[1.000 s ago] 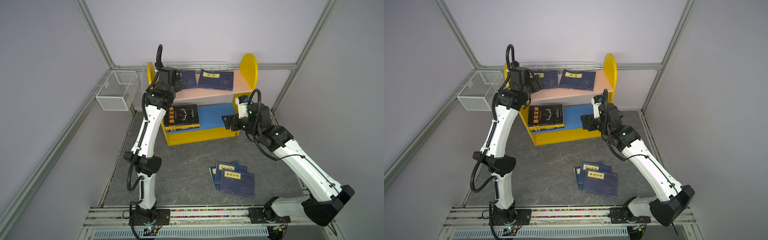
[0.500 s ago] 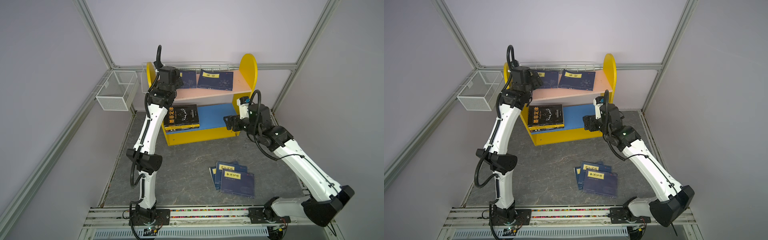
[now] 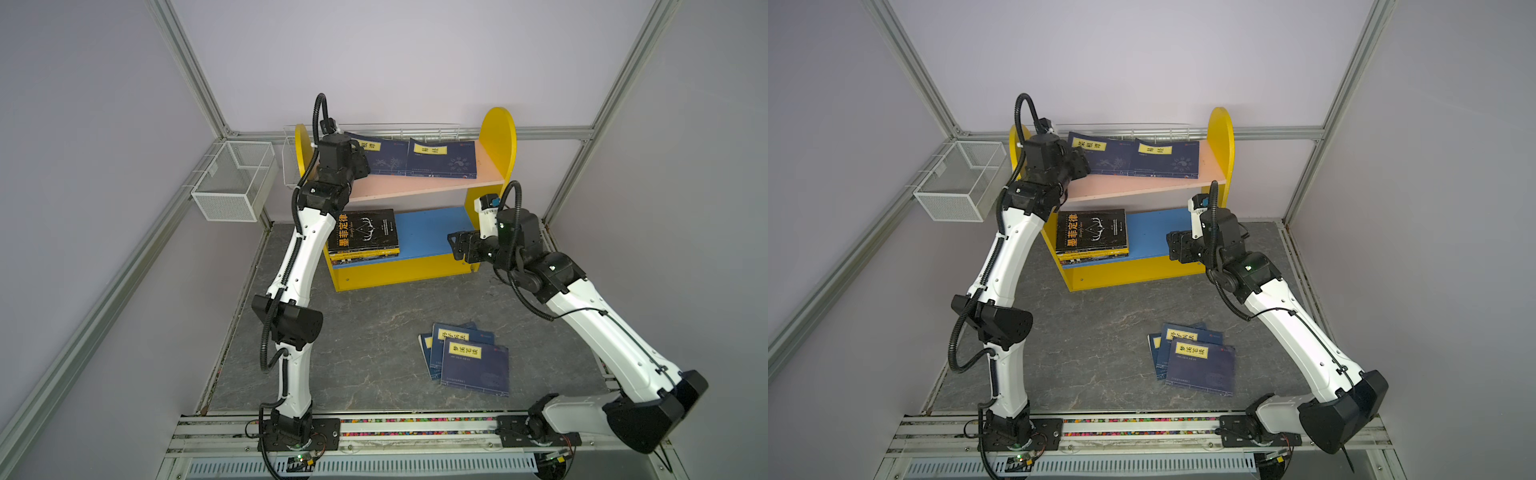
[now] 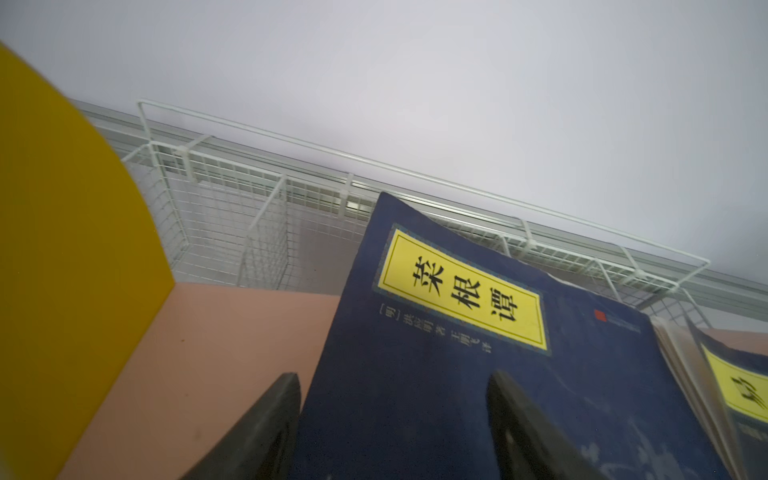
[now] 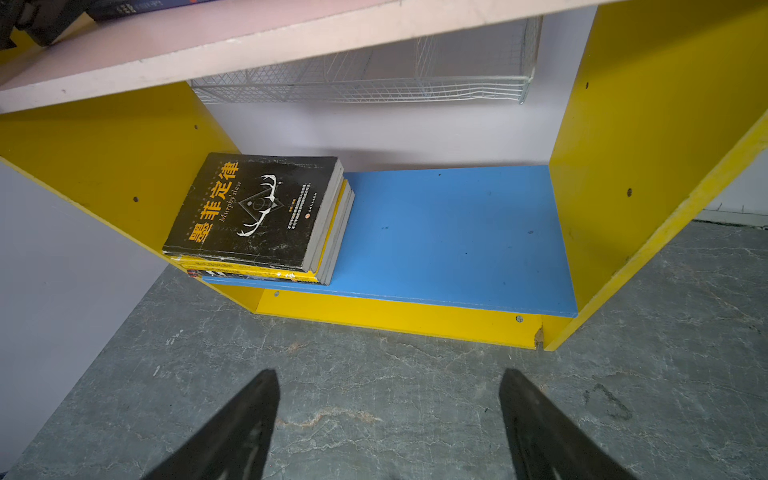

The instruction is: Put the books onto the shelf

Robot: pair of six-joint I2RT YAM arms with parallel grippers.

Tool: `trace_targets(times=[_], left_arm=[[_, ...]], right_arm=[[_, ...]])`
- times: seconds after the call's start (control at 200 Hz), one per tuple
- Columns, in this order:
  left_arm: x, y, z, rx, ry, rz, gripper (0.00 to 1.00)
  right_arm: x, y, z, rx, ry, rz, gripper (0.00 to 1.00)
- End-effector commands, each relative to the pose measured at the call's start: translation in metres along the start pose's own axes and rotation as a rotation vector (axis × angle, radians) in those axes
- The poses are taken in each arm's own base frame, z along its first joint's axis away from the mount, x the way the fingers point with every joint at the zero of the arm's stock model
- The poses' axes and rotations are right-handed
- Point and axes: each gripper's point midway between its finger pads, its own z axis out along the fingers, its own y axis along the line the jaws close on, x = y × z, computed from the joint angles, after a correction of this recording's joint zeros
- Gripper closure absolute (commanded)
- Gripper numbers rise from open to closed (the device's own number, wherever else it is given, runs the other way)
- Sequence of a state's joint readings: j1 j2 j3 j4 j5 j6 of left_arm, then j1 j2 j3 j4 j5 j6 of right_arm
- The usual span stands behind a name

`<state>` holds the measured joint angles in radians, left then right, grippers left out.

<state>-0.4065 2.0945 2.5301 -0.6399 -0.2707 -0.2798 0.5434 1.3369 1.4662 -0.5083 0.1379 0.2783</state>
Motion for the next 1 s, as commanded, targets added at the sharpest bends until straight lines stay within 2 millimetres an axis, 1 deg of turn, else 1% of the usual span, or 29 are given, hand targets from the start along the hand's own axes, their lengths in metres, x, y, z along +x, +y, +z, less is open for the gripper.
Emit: trace_targets(times=[0.0, 0.17, 0.235, 0.36, 0.49, 0.535, 0.575, 0.625, 0.7, 0.78, 0.82, 0.885, 0.995], left_arm=[[0.112, -0.031, 0.023, 0.092, 0.319, 0.111, 0.3], [0.139, -0.06, 0.011, 0.166, 0.402, 0.149, 0.32], [0.148, -0.075, 0.001, 0.203, 0.43, 0.175, 0.32], [0.165, -0.113, -0.025, 0.276, 0.457, 0.243, 0.32], [0.172, -0.141, -0.052, 0.336, 0.468, 0.261, 0.32], [0.172, -0.146, -0.06, 0.355, 0.476, 0.248, 0.32], [0.168, -0.147, -0.066, 0.363, 0.472, 0.226, 0.32], [0.157, -0.146, -0.071, 0.361, 0.447, 0.2, 0.32], [0.124, -0.139, -0.077, 0.34, 0.371, 0.165, 0.31], [0.089, -0.121, -0.074, 0.3, 0.313, 0.106, 0.29], [0.075, -0.109, -0.068, 0.28, 0.295, 0.073, 0.28], [0.056, -0.082, -0.056, 0.212, 0.26, 0.042, 0.28], [0.034, -0.036, -0.034, 0.094, 0.196, -0.009, 0.23]], right_arm=[[-0.009, -0.002, -0.008, -0.002, -0.045, 0.018, 0.14], [-0.013, -0.004, -0.014, 0.005, -0.067, 0.018, 0.14], [-0.015, -0.006, -0.016, 0.013, -0.076, 0.02, 0.14], [-0.016, -0.009, -0.018, 0.029, -0.09, 0.026, 0.14], [-0.018, -0.012, -0.021, 0.042, -0.103, 0.035, 0.14], [-0.019, -0.014, -0.022, 0.047, -0.107, 0.039, 0.14], [-0.021, -0.015, -0.024, 0.052, -0.113, 0.038, 0.14], [-0.022, -0.016, -0.026, 0.059, -0.119, 0.037, 0.14], [-0.024, -0.018, -0.029, 0.063, -0.127, 0.036, 0.14], [-0.024, -0.018, -0.03, 0.063, -0.129, 0.036, 0.14], [-0.024, -0.018, -0.029, 0.058, -0.128, 0.038, 0.14], [-0.024, -0.016, -0.029, 0.047, -0.127, 0.041, 0.14], [-0.022, -0.014, -0.028, 0.034, -0.121, 0.044, 0.14]])
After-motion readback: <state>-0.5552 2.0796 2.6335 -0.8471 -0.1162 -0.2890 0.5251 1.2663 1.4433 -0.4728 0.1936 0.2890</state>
